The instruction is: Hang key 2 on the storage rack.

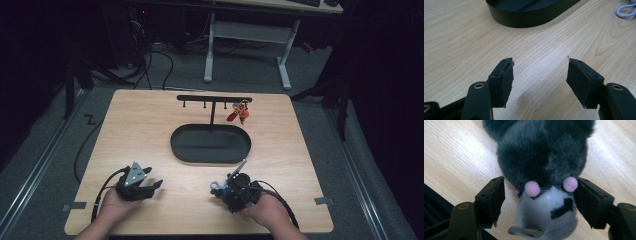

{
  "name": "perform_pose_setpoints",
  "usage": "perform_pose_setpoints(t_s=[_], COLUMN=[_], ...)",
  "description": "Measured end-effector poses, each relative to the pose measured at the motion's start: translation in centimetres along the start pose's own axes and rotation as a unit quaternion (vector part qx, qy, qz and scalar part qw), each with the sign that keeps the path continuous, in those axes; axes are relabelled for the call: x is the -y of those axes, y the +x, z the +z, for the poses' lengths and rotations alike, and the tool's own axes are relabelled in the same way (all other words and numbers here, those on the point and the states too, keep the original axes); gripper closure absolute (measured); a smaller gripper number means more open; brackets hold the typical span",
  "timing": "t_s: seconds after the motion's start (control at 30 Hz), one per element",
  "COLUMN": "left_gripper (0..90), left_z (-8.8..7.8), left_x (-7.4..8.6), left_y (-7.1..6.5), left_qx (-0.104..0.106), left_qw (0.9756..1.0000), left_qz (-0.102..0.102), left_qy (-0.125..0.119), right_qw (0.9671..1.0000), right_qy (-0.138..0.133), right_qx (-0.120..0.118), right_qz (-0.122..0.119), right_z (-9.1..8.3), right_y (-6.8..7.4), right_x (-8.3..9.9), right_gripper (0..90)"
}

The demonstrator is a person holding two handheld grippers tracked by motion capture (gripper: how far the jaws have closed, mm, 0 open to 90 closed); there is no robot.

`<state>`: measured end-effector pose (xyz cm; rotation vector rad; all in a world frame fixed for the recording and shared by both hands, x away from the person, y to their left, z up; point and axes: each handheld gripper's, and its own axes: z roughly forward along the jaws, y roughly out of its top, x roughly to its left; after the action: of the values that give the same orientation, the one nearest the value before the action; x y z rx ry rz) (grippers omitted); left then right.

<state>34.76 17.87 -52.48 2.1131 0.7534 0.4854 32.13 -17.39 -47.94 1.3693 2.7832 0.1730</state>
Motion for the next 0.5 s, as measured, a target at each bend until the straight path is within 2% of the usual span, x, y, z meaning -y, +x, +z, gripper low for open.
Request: perform_pose_setpoints(t_s=[0.07, 0.23, 0.33, 0.37, 0.4, 0.5], left_gripper=[38.1, 38.1, 38.1, 38.1, 38.1, 38.1], left_z=[0.00, 0.03, 0.02, 0.02, -0.01, 0.00], left_x=[0.00, 0.02, 0.03, 0.03, 0.02, 0.03], left_y=[0.00, -0.02, -0.03, -0.03, -0.02, -0.04], left_qx=[0.000, 0.000, 0.000, 0.000, 0.000, 0.000], left_qw=[1.0000, 1.0000, 1.0000, 1.0000, 1.0000, 1.0000], left_qz=[0.000, 0.000, 0.001, 0.001, 0.000, 0.000], left_qy=[0.000, 0.001, 0.001, 0.001, 0.002, 0.003], right_qw=[1.0000, 0.9999, 1.0000, 1.0000, 1.0000, 1.0000], right_qy=[0.005, 0.010, 0.006, 0.004, 0.006, 0.002], right_qx=[-0.001, 0.000, 0.001, 0.000, -0.001, -0.005], right_qz=[0.005, -0.004, -0.003, -0.008, 0.004, 0.006], right_z=[0.10, 0.66, 0.54, 0.51, 0.31, -0.24], right_y=[0.06, -0.06, -0.01, -0.05, 0.13, 0.07], right_x=[0.06, 0.24, 0.18, 0.14, 0.08, -0.14], right_gripper=[29.6, 36.3, 45.7, 46.0, 46.3, 46.6])
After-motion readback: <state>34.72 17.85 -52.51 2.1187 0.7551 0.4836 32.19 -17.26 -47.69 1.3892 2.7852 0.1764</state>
